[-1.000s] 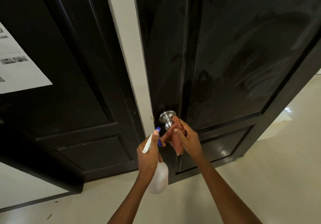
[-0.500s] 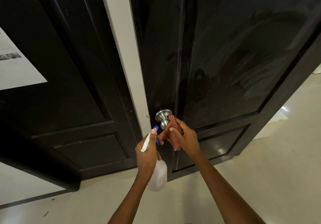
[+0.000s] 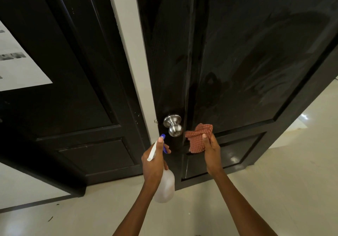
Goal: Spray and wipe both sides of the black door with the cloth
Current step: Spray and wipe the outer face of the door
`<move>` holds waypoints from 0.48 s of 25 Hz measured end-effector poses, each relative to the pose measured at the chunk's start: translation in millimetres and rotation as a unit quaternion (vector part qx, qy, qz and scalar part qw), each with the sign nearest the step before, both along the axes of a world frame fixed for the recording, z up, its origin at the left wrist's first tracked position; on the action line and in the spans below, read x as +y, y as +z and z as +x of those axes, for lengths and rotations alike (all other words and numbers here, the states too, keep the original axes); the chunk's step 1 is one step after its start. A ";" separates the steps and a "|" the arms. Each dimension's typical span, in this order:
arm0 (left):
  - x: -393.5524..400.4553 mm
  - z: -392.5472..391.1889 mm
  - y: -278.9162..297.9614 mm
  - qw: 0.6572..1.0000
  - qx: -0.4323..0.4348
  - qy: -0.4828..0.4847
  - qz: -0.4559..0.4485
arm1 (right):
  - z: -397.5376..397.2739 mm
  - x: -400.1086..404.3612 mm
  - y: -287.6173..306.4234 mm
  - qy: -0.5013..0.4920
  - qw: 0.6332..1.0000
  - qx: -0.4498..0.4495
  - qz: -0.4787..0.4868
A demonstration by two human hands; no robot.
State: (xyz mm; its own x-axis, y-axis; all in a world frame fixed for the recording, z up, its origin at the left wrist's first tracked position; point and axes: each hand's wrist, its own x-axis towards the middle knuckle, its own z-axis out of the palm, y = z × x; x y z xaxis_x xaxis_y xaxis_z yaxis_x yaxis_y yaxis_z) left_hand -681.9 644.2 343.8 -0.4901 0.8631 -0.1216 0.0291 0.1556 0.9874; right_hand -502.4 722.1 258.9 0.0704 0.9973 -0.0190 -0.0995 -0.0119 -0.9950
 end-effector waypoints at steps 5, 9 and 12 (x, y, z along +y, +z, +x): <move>5.2 -0.2 -6.2 1.000 0.011 -0.004 -0.014 | -0.8 8.1 20.0 0.040 0.999 0.020 -0.016; 12.1 -3.1 -6.0 0.999 0.019 -0.012 -0.036 | -15.7 8.8 26.9 0.090 0.995 0.028 -0.021; 13.6 -3.2 -7.8 0.996 0.028 -0.044 -0.077 | -22.6 4.7 16.1 0.105 0.993 0.036 -0.030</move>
State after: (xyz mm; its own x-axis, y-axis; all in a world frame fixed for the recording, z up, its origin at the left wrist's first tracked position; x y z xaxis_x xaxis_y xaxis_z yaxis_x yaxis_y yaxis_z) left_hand -685.1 657.8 336.0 -0.4229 0.8762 -0.2312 0.1029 0.2999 0.9484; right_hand -525.0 726.8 275.0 -0.1419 0.9870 -0.0755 -0.1590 -0.0980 -0.9824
